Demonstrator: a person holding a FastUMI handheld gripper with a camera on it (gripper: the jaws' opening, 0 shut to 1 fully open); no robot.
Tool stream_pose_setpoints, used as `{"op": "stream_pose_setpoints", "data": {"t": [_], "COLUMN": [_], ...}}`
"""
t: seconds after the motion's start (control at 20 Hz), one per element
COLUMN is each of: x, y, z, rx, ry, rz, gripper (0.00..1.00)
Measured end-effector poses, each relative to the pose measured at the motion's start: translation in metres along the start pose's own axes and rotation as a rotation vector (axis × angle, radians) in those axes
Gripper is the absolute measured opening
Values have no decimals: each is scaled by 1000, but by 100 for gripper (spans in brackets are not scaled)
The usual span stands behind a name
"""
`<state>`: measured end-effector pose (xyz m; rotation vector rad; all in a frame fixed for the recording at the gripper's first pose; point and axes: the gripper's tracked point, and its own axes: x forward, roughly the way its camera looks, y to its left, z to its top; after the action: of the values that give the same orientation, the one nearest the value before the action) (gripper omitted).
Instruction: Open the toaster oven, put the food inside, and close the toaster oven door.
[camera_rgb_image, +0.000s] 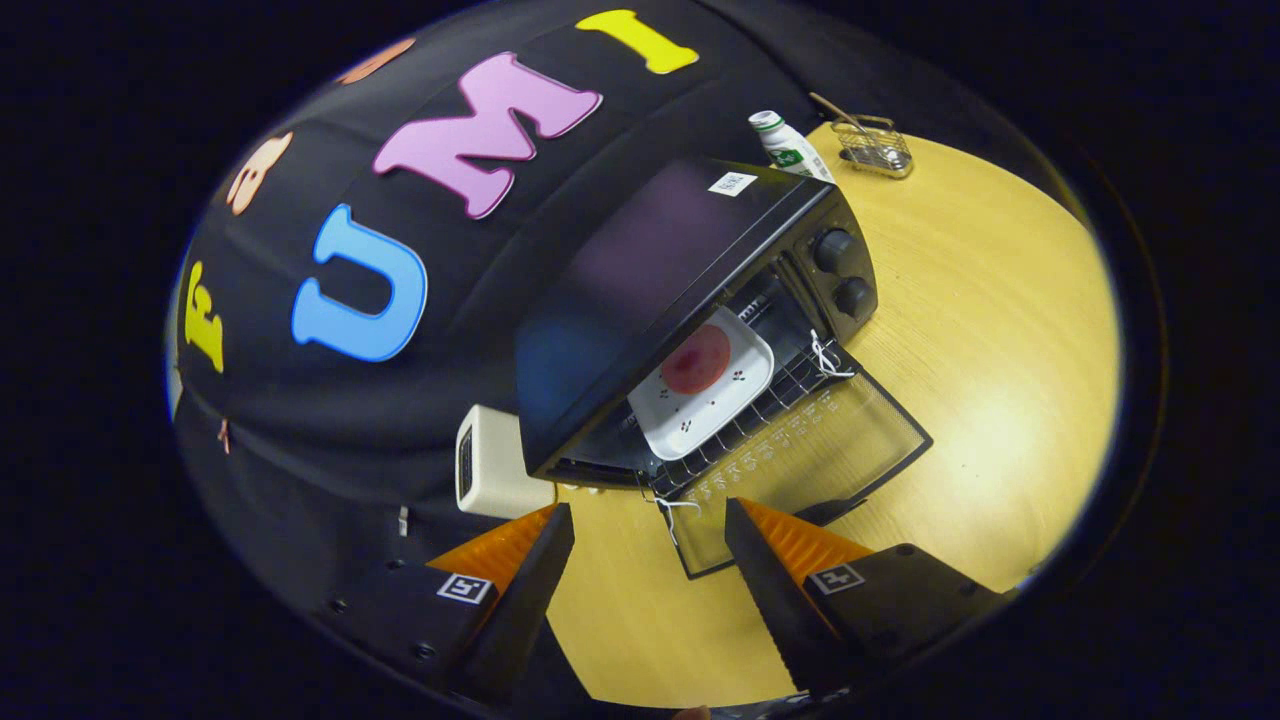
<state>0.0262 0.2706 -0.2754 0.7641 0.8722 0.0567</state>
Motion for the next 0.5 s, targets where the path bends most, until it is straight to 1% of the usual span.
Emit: {"op": "stream_pose_setpoints", "data": {"t": [0.1,0.3,0.4,0.5], "x": [-4,2,9,18], "y": [-11,-52,-71,-90], "z": [-10,-33,-51,-68], "rx": [-135,-381,-458,-506], "ry": [9,6,37,64], "rz": [-26,-119,-153,-184], "gripper": [98,98,99,98]}}
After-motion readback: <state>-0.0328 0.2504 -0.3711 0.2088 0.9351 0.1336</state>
